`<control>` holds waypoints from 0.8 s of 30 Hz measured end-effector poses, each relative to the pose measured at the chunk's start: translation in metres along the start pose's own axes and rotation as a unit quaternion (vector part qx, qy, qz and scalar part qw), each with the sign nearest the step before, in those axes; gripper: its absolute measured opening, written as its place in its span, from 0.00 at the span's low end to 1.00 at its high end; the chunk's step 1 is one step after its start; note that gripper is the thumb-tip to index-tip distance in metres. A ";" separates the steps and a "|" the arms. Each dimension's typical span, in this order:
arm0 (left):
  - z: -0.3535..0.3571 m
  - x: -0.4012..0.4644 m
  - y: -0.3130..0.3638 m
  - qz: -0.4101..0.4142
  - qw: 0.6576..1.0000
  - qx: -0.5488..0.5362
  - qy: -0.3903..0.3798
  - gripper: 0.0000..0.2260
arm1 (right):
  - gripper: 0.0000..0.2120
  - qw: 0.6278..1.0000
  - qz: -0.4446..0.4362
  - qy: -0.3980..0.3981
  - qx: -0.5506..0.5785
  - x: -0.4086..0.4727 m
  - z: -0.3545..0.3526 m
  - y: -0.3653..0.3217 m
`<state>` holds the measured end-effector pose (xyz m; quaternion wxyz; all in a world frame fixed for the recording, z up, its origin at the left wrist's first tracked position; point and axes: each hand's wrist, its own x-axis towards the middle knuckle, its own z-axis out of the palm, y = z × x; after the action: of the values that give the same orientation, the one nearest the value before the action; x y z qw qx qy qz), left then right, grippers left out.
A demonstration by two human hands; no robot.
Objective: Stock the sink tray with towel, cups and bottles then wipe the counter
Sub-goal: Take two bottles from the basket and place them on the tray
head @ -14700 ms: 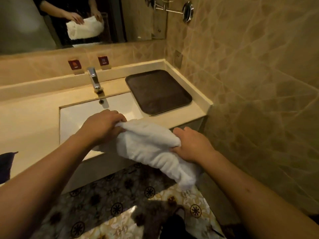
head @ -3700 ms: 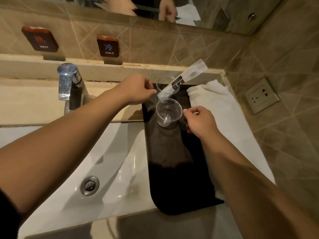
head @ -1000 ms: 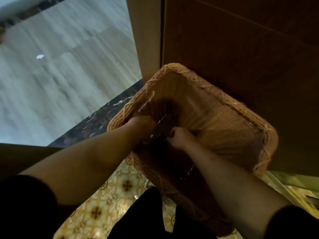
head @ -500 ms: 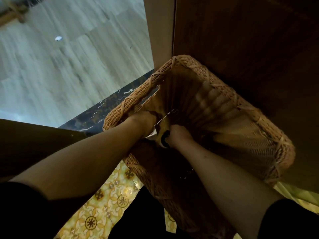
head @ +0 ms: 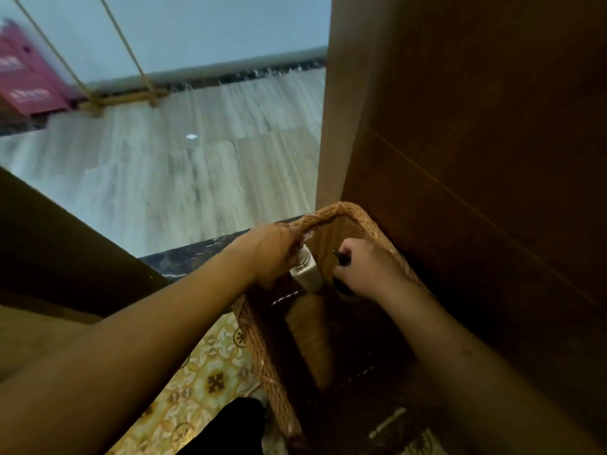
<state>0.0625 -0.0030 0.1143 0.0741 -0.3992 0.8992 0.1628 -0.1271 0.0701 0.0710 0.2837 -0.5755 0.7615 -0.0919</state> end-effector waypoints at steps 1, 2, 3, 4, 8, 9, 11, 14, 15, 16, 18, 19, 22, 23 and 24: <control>-0.010 -0.010 0.002 -0.013 1.000 -0.007 0.024 0.12 | 0.07 1.000 -0.023 0.012 -0.014 -0.002 -0.011 -0.008; -0.020 -0.020 0.003 -0.027 0.998 -0.011 0.048 0.12 | 0.06 0.999 -0.042 0.018 -0.025 -0.004 -0.022 -0.016; -0.030 -0.030 0.002 -0.040 0.996 -0.013 0.073 0.12 | 0.06 0.997 -0.059 0.022 -0.034 -0.006 -0.032 -0.026; -0.040 -0.041 0.002 -0.053 0.994 -0.018 0.097 0.12 | 0.06 0.996 -0.079 0.026 -0.043 -0.008 -0.042 -0.036; -0.080 -0.092 -0.009 -0.088 0.978 -0.051 0.180 0.12 | 0.05 0.986 -0.150 0.049 -0.050 -0.023 -0.070 -0.085; -0.088 -0.108 -0.013 -0.099 0.974 -0.058 0.195 0.12 | 0.05 0.983 -0.167 0.052 -0.048 -0.028 -0.074 -0.100; -0.102 -0.142 -0.024 -0.130 0.965 -0.057 0.221 0.12 | 0.04 0.978 -0.200 0.052 -0.040 -0.039 -0.078 -0.134; -0.115 -0.197 -0.045 -0.173 0.953 -0.049 0.245 0.12 | 0.04 0.967 -0.250 0.053 -0.018 -0.059 -0.070 -0.186; -0.117 -0.216 -0.052 -0.188 0.949 -0.047 0.250 0.12 | 0.05 0.962 -0.267 0.050 -0.015 -0.066 -0.064 -0.203; -0.118 -0.235 -0.060 -0.204 0.944 -0.046 0.255 0.12 | 0.06 0.958 -0.284 0.045 -0.017 -0.074 -0.057 -0.220; -0.115 -0.275 -0.075 -0.237 0.934 -0.050 0.263 0.12 | 0.07 0.947 -0.317 0.034 -0.026 -0.086 -0.038 -0.253; -0.111 -0.296 -0.084 -0.252 0.930 -0.052 0.263 0.12 | 0.06 0.943 -0.331 0.028 -0.032 -0.092 -0.026 -0.270; -0.093 -0.363 -0.114 -0.295 0.920 -0.047 0.256 0.10 | 0.06 0.929 -0.364 0.000 -0.061 -0.114 0.014 -0.321; -0.085 -0.392 -0.127 -0.308 0.916 -0.050 0.252 0.09 | 0.07 0.925 -0.374 -0.011 -0.072 -0.124 0.032 -0.342; -0.079 -0.412 -0.137 -0.318 0.914 -0.056 0.247 0.09 | 0.07 0.922 -0.379 -0.021 -0.078 -0.131 0.045 -0.356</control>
<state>0.4400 0.1692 0.2643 -0.1250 -0.6947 0.7041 0.0770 0.2138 0.0857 0.2429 0.1975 -0.8432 0.4851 -0.1211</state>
